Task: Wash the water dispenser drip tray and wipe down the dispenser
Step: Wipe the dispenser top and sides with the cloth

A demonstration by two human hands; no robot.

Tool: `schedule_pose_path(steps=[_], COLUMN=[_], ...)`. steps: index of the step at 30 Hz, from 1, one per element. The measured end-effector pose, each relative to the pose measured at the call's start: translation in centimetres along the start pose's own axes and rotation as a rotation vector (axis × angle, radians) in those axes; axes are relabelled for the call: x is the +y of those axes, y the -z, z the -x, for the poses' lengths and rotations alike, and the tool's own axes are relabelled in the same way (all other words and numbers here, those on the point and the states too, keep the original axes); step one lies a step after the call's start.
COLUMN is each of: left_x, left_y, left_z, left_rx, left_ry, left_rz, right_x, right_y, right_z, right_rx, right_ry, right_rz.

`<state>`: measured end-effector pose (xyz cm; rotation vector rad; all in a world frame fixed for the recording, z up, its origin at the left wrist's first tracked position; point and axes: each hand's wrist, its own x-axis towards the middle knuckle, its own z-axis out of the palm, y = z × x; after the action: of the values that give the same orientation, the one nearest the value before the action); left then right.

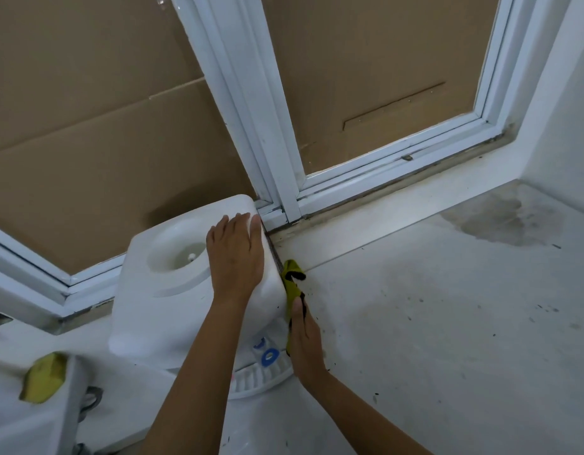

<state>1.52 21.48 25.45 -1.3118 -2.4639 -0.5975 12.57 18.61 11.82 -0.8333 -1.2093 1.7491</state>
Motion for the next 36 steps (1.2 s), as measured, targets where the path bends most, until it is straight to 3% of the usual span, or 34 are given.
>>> schedule_pose_path(steps=[12,23,28,33,36], left_x=[0.8,0.9,0.9,0.9,0.8], left_y=[0.4,0.2,0.2,0.2,0.2], left_z=[0.4,0.3,0.2,0.2,0.1], left_rx=[-0.008,-0.023,-0.036,-0.036,-0.036], left_ry=[0.081,0.113,0.117,0.116,0.100], left_rz=[0.084,0.066,0.048,0.027,0.020], right_x=[-7.5,-8.2,-4.9,2.8,2.3], right_y=[-2.8,-5.3,-4.1,-2.1,-0.9], right_z=[-9.9,-17.0,-16.3,-16.4,-13.7], right_rx=[-0.423,-0.424,-0.370,-0.358,-0.322], right_ry=[-0.023,-0.271,-0.354,-0.484,-0.499], right_rz=[0.075,0.068,0.005,0.022,0.083])
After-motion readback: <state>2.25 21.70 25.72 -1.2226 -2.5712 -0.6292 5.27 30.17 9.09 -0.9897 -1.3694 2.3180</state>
